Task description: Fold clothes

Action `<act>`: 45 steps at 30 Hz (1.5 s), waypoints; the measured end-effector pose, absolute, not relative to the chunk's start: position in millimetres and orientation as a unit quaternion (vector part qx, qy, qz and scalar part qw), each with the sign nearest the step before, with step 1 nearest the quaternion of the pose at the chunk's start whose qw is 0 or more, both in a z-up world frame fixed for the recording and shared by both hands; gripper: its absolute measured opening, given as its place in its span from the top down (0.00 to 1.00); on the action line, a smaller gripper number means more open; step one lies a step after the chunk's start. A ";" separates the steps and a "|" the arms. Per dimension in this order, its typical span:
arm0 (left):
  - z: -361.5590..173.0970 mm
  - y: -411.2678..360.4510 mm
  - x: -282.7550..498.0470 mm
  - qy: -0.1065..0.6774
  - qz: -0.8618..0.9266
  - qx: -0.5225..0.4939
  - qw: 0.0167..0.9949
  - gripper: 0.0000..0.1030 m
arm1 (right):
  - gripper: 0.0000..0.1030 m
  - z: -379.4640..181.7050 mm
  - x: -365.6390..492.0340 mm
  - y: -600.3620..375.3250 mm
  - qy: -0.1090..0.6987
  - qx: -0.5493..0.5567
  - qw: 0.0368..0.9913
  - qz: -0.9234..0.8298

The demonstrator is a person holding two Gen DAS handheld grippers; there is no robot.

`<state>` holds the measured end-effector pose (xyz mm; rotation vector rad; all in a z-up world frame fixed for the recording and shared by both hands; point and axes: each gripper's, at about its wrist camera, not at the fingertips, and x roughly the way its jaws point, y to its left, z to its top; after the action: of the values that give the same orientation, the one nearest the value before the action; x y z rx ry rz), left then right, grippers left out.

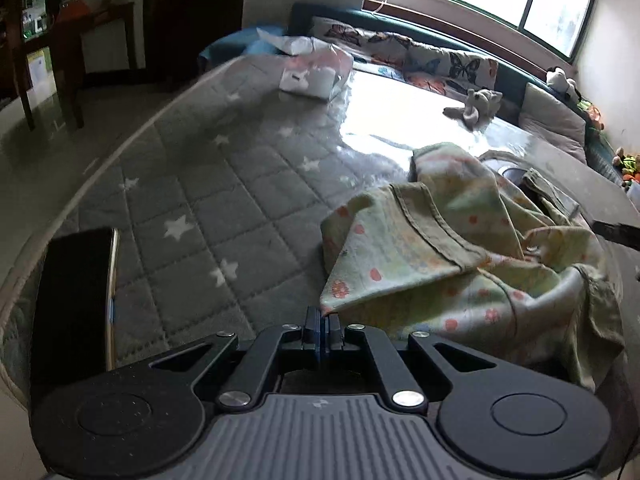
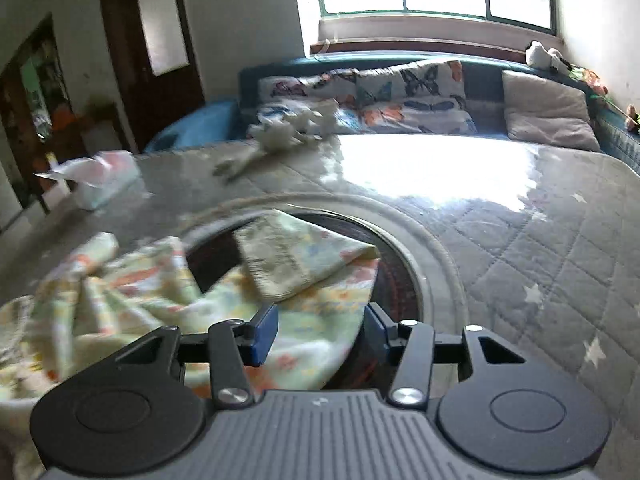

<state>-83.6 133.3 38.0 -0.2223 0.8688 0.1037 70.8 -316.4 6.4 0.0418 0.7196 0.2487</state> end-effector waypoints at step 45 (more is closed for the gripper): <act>53.6 123.5 -81.8 0.390 -0.016 -0.052 0.919 0.44 | 0.93 -4.9 -17.2 -450.6 0.355 -0.049 0.923 -0.139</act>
<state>-81.8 123.5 53.6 -0.1063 0.8017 -0.0319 -17.2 -450.6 -4.9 -0.0997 0.7280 -0.2859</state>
